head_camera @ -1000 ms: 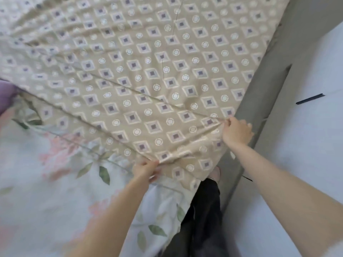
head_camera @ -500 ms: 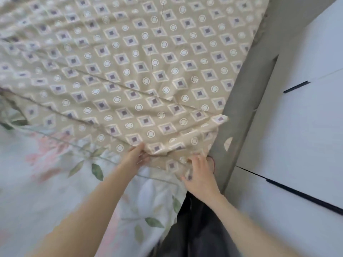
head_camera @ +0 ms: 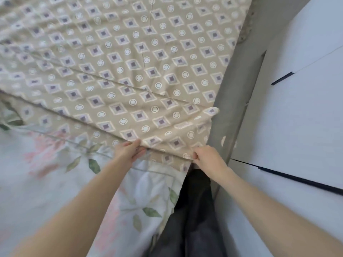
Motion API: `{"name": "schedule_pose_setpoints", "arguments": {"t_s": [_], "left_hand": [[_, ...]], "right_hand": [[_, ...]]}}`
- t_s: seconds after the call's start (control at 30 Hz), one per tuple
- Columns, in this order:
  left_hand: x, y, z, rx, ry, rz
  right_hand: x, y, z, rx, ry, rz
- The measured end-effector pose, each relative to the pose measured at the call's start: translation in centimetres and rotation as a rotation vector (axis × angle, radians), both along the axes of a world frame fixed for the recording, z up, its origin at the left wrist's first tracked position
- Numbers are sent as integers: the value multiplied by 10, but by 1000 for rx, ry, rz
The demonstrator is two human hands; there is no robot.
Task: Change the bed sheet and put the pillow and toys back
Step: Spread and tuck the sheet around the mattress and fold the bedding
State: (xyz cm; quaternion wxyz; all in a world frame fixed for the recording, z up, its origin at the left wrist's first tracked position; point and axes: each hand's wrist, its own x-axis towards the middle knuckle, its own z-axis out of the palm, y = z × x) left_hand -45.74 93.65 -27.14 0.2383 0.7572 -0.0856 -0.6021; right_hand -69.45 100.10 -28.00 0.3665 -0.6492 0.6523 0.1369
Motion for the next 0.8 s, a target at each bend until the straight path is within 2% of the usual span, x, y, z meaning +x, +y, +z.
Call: {"name": "schedule_pose_setpoints", "arguments": {"t_s": [0.2, 0.3, 0.4, 0.53, 0.7, 0.8], "left_hand": [[-4, -6, -13, 101, -18, 19], [-16, -13, -20, 175, 110, -10], [-32, -14, -25, 242, 220, 56], [-44, -12, -31, 244, 309, 145], [-47, -15, -26, 195, 200, 23], [-45, -8, -28, 194, 82, -4]], "right_hand": [[22, 12, -22, -93, 121, -122], [12, 14, -36, -205, 208, -137], [2, 5, -42, -271, 97, -217], [-18, -10, -37, -350, 32, -101], [-30, -20, -21, -326, -44, 1], [-27, -23, -16, -250, 7, 40]]}}
